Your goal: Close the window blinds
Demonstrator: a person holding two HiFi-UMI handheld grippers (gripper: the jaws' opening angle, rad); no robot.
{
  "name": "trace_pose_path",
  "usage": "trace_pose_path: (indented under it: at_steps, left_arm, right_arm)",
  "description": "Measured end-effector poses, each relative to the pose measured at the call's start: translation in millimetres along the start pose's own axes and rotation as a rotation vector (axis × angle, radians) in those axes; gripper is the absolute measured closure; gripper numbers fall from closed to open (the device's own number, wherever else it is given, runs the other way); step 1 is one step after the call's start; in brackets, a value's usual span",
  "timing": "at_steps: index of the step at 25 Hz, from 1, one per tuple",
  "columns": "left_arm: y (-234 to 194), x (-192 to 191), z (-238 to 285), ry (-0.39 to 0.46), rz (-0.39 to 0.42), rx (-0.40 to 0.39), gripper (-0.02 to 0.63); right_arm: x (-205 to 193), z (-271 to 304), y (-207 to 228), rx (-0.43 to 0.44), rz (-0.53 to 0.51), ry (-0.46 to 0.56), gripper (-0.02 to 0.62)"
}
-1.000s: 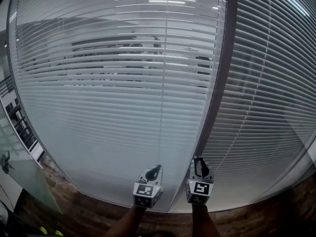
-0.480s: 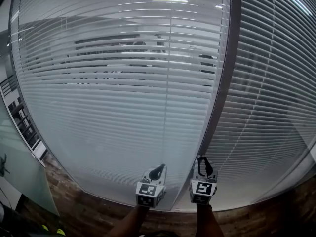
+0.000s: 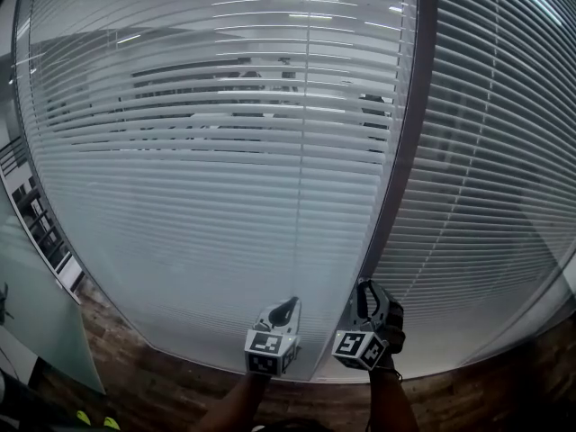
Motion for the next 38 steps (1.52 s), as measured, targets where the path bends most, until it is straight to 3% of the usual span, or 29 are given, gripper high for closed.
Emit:
trace_pose_path:
  at_steps: [4, 9, 16, 21, 25, 27, 30, 35, 38]
  left_arm:
    - [2.5, 2.0, -3.4, 0.004, -0.011, 0.002, 0.606]
    - [3.4, 4.6, -8.0, 0.008, -0.014, -0.002, 0.606]
    - [2.0, -1.1, -12.4, -0.002, -0.008, 0.000, 0.606]
    - [5.5, -5.5, -13.3, -0.015, -0.001, -0.010, 0.606]
    - [7.4, -5.6, -17.4, -0.019, 0.014, -0.003, 0.606]
    - [6.8, -4.2, -19.5, -0.006, 0.045, 0.006, 0.606]
    - [4.7, -3.4, -20.9, 0.008, 0.059, 0.012, 0.606]
    - [3.4, -1.4, -23.5, -0.003, 0.035, 0.024, 0.606]
    - [3.0, -5.9, -22.4, -0.013, 0.044, 0.021, 0.606]
  right_arm:
    - [-0.2, -0.5, -2.3, 0.013, -0.176, 0.009, 0.471]
    - [0.2, -0.7, -6.8, 0.016, -0.499, 0.040, 0.471]
    - [-1.6, -1.5, -9.6, -0.008, -0.761, 0.041, 0.471]
    - [-0.7, -1.1, -11.1, -0.002, -0.811, 0.051, 0.471]
    - [1.0, -4.2, -4.1, -0.052, -0.858, 0.030, 0.469]
    - [0.3, -6.3, -5.0, -0.064, -0.807, 0.051, 0.469]
    - [-5.8, -10.4, -8.8, -0.036, -0.607, 0.069, 0.455]
    - [-13.7, -13.0, 1.6, 0.017, -0.022, 0.019, 0.442]
    - [-12.8, -12.1, -1.5, 0.026, 0.243, 0.003, 0.439]
Point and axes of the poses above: the fingertips, and each gripper's own axes: z forward along the fingers, y to its right, x out of its top, the point moved 2 cm from there along -z, backward along the fingers, and after that the axes turned 8 degrees about -z, right-handed, at the moved point
